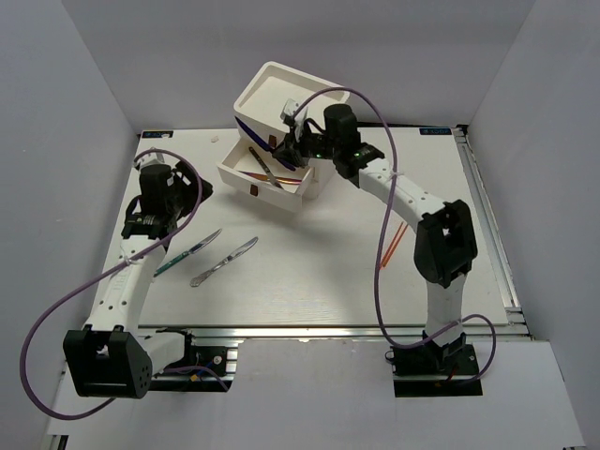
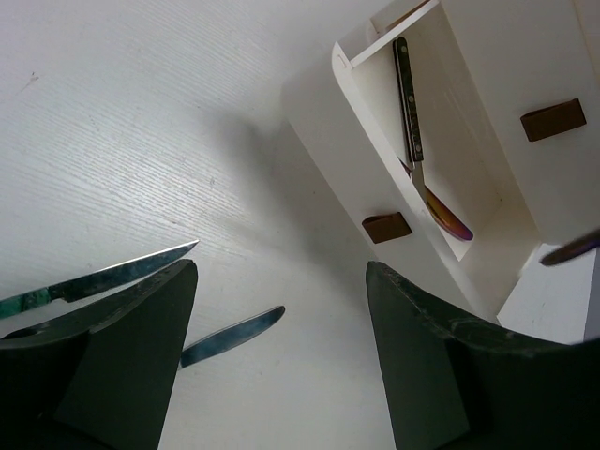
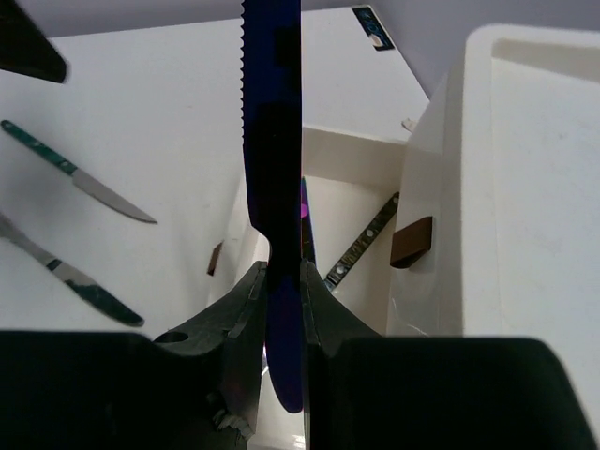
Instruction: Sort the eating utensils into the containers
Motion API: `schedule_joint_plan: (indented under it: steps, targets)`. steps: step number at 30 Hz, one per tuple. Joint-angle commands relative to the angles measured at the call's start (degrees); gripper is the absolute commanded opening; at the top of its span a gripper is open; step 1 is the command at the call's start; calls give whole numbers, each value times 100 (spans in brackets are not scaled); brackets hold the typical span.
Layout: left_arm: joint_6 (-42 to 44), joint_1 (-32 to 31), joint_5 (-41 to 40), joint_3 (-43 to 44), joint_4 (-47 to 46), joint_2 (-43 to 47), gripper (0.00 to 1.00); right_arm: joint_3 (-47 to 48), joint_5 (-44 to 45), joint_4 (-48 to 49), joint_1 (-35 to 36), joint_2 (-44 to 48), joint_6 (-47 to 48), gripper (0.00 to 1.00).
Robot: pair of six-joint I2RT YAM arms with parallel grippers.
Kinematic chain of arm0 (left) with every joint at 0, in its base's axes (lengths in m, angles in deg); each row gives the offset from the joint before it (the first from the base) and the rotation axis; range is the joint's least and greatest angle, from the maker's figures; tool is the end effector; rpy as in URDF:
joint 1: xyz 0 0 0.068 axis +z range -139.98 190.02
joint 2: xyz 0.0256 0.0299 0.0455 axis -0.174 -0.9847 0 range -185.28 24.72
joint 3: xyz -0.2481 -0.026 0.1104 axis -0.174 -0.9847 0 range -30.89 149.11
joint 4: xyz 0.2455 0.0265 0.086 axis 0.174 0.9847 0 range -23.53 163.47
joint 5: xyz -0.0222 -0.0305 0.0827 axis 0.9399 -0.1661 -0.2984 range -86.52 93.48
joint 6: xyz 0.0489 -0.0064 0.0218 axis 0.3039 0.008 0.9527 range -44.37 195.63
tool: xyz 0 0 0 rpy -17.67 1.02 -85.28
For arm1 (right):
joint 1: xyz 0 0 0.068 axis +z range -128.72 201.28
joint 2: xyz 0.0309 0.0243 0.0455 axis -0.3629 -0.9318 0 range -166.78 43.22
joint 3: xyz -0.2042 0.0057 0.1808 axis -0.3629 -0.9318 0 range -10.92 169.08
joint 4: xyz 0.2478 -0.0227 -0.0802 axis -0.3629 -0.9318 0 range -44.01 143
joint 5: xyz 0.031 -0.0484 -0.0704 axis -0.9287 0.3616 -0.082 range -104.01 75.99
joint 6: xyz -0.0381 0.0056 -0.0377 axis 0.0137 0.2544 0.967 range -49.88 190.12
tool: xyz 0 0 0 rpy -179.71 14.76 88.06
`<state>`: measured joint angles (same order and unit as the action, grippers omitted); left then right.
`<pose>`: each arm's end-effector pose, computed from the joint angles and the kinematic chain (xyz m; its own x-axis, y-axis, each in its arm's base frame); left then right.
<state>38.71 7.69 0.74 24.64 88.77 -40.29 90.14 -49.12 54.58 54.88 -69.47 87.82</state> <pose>0.2530 -0.0085 0.3139 -0.4206 -0.5834 -0.6948 -0.3162 0.8121 -0.4905 0.3846 0.2801 0.3485 0.1426 -0.2038 -0.9686 -0.9249 0.3211 -0.2038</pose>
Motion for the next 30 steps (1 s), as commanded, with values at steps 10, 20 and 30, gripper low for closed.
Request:
schedule_joint_plan:
  steps: [10,20,30]
  targets:
    - [-130,48,72,-41,257,208,82,-253,1235,651,111,-456,287,6]
    - [-1483,75,-349,-297,826,-46,68,10,489,115,67,-228,191,46]
    - [-3522,224,-816,-24,2743,-748,67,582,-1374,-817,-301,44,507,64]
